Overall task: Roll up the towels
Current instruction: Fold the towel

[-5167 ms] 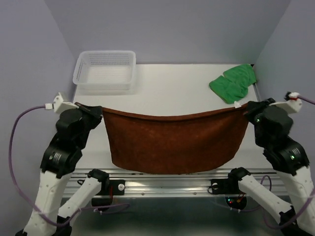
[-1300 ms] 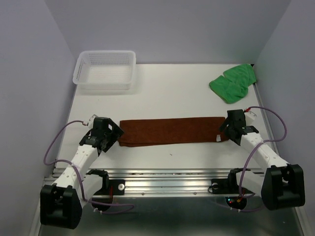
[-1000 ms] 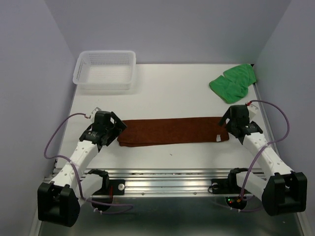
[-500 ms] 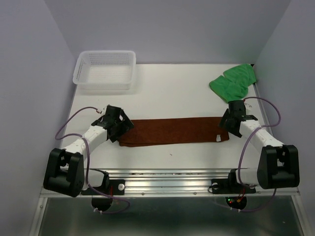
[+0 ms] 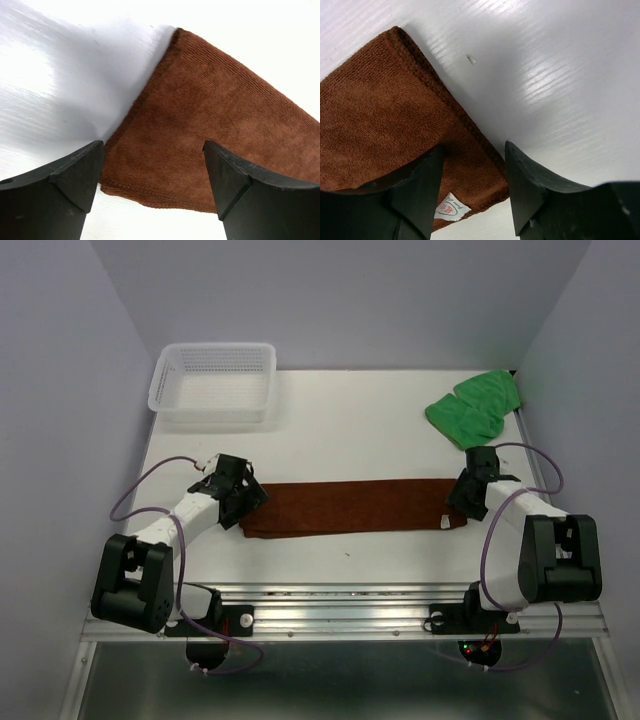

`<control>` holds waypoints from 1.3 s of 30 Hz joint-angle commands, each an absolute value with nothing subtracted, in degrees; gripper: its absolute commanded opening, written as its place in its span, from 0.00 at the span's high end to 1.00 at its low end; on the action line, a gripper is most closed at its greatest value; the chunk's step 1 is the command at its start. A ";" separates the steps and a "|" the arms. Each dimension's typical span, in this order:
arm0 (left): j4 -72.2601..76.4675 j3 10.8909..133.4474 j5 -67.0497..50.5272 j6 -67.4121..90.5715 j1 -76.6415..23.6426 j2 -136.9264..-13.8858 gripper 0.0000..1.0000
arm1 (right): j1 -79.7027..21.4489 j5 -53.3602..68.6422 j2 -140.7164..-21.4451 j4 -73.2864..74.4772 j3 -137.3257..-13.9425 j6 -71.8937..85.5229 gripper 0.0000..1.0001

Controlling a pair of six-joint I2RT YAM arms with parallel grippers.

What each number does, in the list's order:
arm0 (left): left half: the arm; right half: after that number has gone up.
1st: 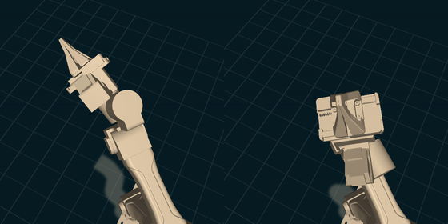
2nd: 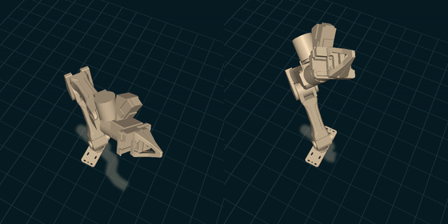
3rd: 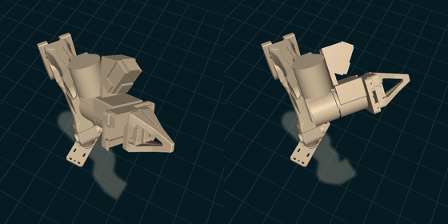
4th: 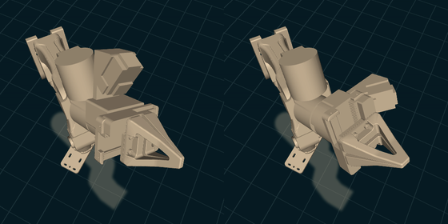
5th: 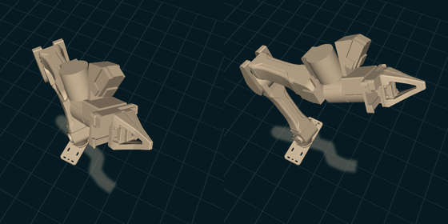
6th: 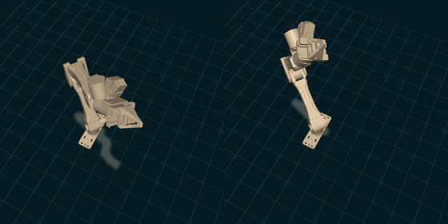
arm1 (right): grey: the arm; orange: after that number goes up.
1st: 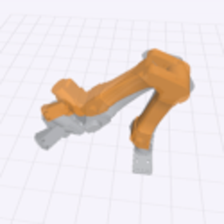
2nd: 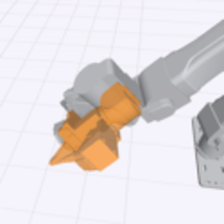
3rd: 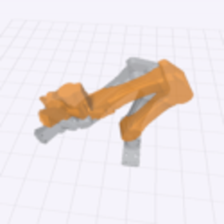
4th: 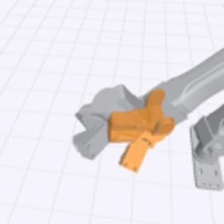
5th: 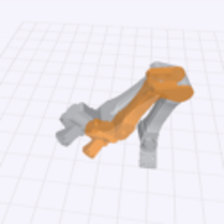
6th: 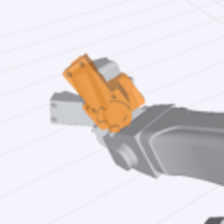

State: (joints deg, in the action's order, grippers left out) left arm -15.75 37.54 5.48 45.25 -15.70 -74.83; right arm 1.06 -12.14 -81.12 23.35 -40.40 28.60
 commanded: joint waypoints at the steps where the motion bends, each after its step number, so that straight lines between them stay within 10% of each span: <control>1: -18.37 39.73 9.40 44.12 -15.56 -74.79 0.11 | 1.23 -8.53 -83.32 20.04 -38.94 28.65 0.46; 6: -17.67 38.50 9.23 44.03 -15.29 -76.28 0.21 | 1.23 -8.26 -83.50 19.34 -38.41 29.09 0.65; 17: -12.57 36.56 4.22 43.68 -16.61 -82.61 0.90 | 1.23 -11.68 -81.48 19.25 -40.16 29.01 0.96; 39: -14.85 38.32 7.03 48.60 -23.29 -84.55 1.00 | -13.96 -18.08 -70.75 30.57 -55.62 20.82 0.99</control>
